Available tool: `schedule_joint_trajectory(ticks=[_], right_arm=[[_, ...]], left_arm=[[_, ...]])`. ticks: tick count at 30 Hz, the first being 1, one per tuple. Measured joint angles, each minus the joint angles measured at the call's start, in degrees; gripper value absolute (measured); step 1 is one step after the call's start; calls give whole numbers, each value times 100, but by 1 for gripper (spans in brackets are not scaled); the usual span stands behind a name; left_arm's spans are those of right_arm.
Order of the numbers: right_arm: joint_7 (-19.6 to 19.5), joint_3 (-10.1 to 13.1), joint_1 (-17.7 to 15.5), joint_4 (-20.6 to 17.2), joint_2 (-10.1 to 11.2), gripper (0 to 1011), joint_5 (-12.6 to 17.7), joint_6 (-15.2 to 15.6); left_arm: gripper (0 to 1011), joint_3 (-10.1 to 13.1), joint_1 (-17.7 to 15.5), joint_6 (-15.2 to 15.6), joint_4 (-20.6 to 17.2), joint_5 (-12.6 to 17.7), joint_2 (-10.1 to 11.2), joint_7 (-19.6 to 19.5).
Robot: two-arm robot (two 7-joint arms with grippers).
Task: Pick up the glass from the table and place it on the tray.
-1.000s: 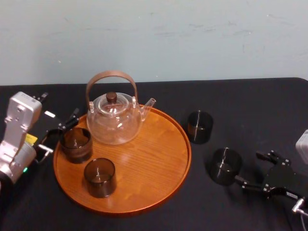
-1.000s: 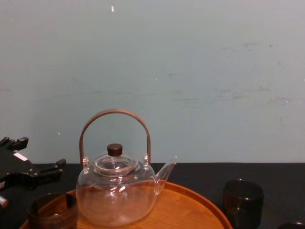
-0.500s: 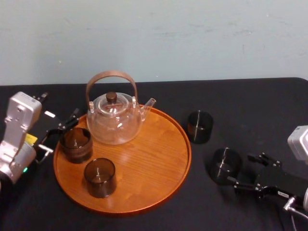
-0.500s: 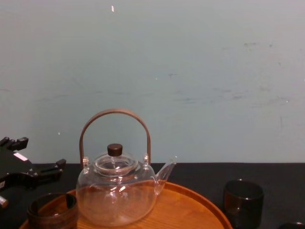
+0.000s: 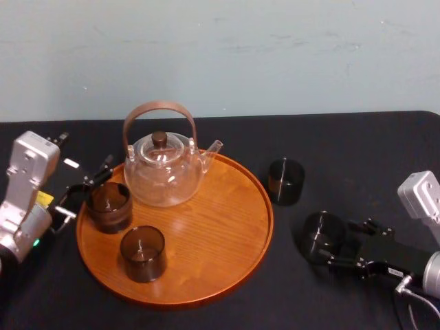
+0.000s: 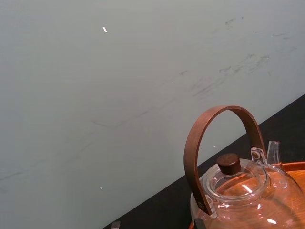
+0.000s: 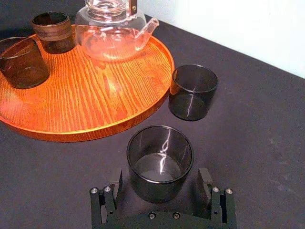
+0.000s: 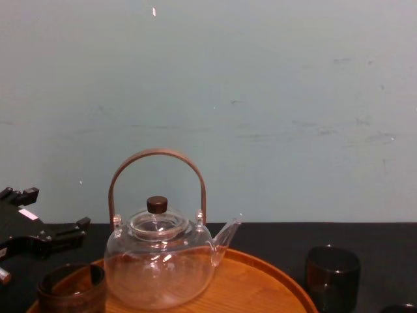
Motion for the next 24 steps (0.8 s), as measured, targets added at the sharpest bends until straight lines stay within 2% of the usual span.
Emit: schedule_joint_trajectory(ticks=[8,24], right_arm=[[24,-130,228,151,-76,1003,-33,138],[84,-367,707,505,-261,1002,-153,209]], left_arm=[[1001,0,0,0,0,0,0,0],[1001,0,0,0,0,0,0,0]])
